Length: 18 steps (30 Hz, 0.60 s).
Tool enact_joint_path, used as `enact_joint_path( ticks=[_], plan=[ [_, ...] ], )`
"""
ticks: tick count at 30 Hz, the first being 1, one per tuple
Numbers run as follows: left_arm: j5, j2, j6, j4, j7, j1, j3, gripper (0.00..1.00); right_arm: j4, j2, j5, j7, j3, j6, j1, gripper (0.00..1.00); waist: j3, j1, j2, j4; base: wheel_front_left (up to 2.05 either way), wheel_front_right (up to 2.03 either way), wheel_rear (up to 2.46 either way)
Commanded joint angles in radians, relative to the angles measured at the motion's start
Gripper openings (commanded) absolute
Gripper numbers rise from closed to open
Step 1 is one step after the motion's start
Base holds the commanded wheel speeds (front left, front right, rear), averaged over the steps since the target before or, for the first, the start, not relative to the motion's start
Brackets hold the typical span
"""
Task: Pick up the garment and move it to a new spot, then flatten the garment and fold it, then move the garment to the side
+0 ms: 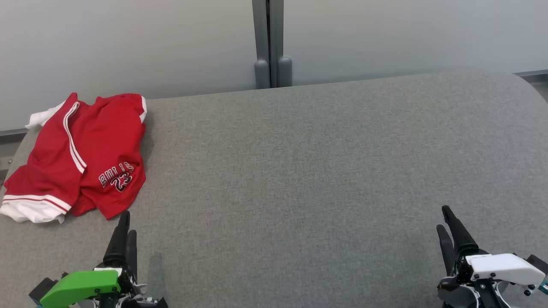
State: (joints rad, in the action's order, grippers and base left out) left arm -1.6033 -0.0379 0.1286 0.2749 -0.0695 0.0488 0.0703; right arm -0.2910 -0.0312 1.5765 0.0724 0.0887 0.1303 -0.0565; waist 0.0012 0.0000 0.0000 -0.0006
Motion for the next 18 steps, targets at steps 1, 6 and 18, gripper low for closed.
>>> enact_joint_path(
  ticks=[1,6,18],
  plan=[
    [0.018,-0.004,0.001,-0.025,0.011,0.004,-0.007,1.0,0.021,-0.007,-0.024,-0.013,-0.002,0.0,-0.006,1.0,0.0,0.0,0.0,0.0,0.0,0.0,0.0],
    [0.066,-0.005,0.001,-0.042,0.034,-0.001,-0.025,1.0,0.027,-0.008,-0.081,-0.037,0.001,0.0,-0.004,1.0,-0.001,0.0,0.0,0.0,0.0,0.0,0.0],
    [0.272,-0.006,-0.013,-0.103,0.084,-0.001,-0.031,1.0,0.1,-0.011,-0.347,-0.087,-0.006,0.0,-0.002,1.0,-0.003,0.0,0.0,0.0,0.0,0.0,0.0]
  ],
)
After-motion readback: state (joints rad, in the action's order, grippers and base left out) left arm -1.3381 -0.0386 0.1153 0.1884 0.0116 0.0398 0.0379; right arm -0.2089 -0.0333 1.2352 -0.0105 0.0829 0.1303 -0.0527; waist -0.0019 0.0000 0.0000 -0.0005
